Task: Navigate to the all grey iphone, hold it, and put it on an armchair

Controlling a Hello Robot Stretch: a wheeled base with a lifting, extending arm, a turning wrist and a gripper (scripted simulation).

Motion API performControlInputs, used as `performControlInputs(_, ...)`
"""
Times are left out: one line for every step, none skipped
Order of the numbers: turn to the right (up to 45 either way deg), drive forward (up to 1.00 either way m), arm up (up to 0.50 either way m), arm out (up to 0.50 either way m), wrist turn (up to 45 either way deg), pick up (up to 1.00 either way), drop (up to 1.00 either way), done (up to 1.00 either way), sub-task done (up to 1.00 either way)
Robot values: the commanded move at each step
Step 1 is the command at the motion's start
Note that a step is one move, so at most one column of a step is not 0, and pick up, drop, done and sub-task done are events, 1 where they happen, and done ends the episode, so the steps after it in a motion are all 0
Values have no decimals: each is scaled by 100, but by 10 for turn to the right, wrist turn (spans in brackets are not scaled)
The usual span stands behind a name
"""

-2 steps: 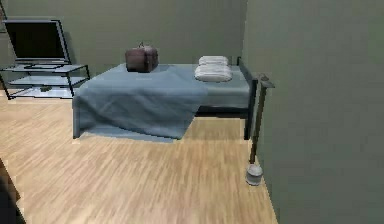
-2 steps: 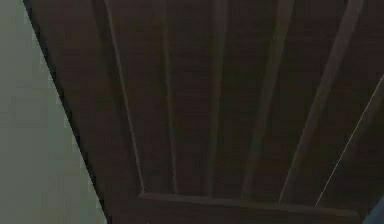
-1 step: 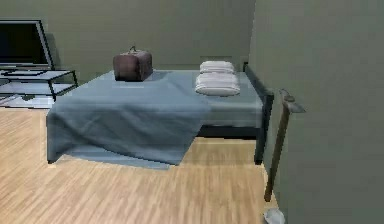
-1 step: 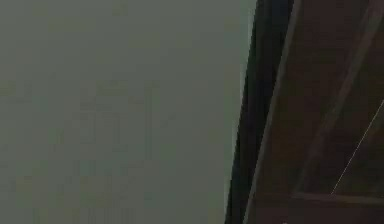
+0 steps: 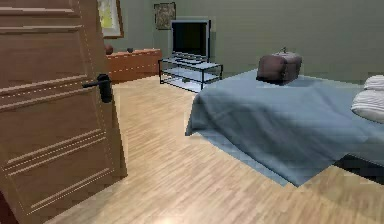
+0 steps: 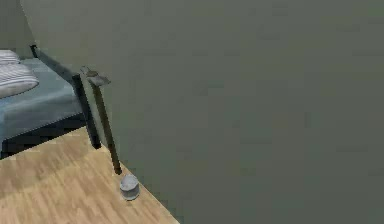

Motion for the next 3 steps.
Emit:
performControlInputs(0,45,0,0,0,0,0,0,0)
performControlInputs(-120,0,0,0,0,0,0,0,0)
performControlInputs(0,100,0,0,0,0,0,0,0)
